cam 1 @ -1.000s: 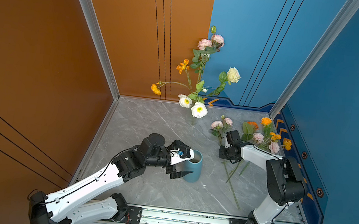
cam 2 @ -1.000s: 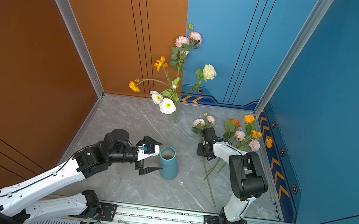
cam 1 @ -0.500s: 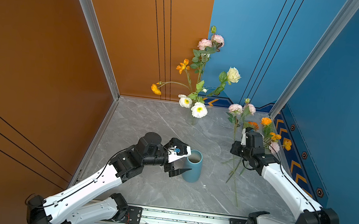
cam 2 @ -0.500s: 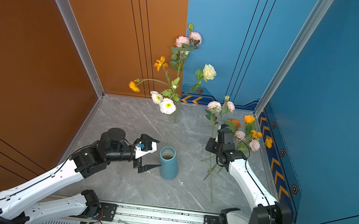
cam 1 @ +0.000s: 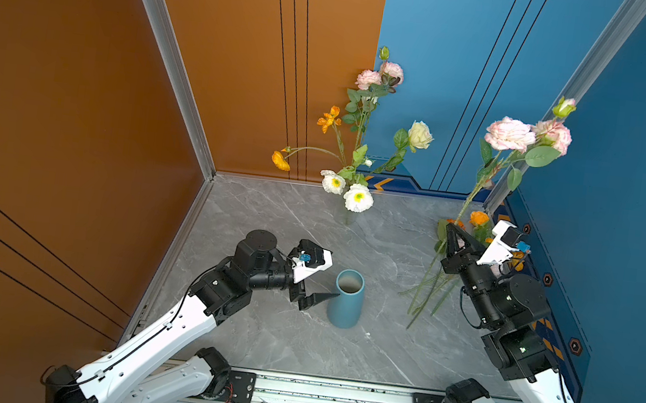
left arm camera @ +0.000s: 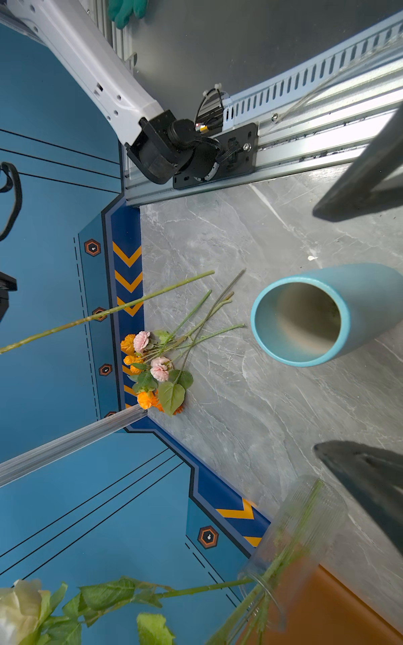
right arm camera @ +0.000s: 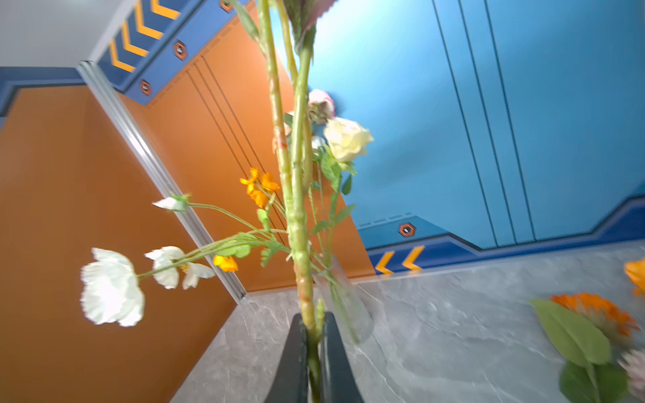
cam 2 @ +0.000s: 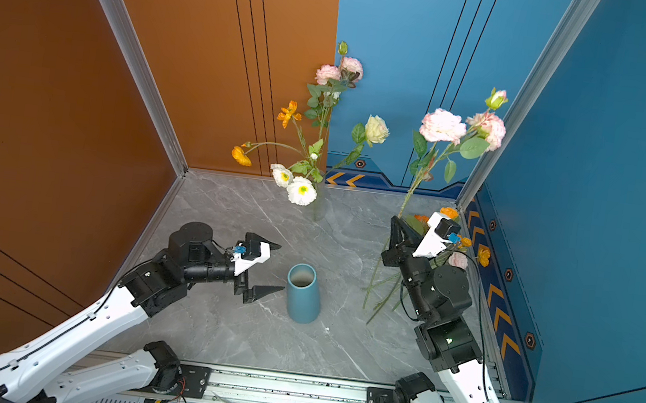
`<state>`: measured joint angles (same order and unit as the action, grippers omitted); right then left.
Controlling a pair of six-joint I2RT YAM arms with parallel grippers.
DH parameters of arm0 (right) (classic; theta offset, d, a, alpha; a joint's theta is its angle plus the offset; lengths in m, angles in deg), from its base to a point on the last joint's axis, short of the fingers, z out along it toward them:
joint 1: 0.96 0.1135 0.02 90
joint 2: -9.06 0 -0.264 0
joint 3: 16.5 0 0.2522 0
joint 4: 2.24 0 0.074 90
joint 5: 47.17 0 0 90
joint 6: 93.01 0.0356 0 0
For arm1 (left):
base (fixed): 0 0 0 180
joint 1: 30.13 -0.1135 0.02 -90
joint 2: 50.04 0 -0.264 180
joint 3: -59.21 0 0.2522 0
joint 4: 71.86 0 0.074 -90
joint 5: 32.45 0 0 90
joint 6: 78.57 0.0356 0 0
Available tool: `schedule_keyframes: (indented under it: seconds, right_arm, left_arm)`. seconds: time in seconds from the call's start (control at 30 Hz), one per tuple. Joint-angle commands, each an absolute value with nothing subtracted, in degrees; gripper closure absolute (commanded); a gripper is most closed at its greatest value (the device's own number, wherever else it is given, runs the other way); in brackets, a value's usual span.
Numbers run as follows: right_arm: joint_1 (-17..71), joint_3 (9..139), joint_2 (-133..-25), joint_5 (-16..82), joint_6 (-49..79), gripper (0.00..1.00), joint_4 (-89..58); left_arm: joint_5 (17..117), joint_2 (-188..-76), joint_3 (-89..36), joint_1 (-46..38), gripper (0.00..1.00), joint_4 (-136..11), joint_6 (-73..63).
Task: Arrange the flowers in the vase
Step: 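Carry the pink roses over the glass vase with the right gripper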
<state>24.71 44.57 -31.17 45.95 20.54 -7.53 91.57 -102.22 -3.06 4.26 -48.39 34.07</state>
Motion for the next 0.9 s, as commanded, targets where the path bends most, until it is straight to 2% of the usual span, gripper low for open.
schedule_keyframes:
  seconds: [0.0, 0.13, 0.47, 0.87]
  right_arm:
    - [29.5, 47.6, -32.6, 48.0, 12.4, 1.00, 4.0]
    - [34.6, 52.3, -37.8, 46.1, 11.0, 1.00, 8.0]
    - [49.3, 64.4, -49.6, 42.9, 6.4, 1.00, 7.2]
    - [52.2, 65.9, -53.1, 43.1, 8.0, 1.00, 5.0]
  left_arm:
    - [94.8, -101.1, -3.9, 2.6, 0.02, -47.8, 33.7]
    - [95.7, -101.0, -4.2, 0.4, 0.02, -45.5, 33.6]
    - [98.8, -101.5, -4.6, -2.5, 0.02, -45.6, 32.4]
    - [99.7, -102.2, -4.9, -2.9, 0.02, -45.7, 31.8]
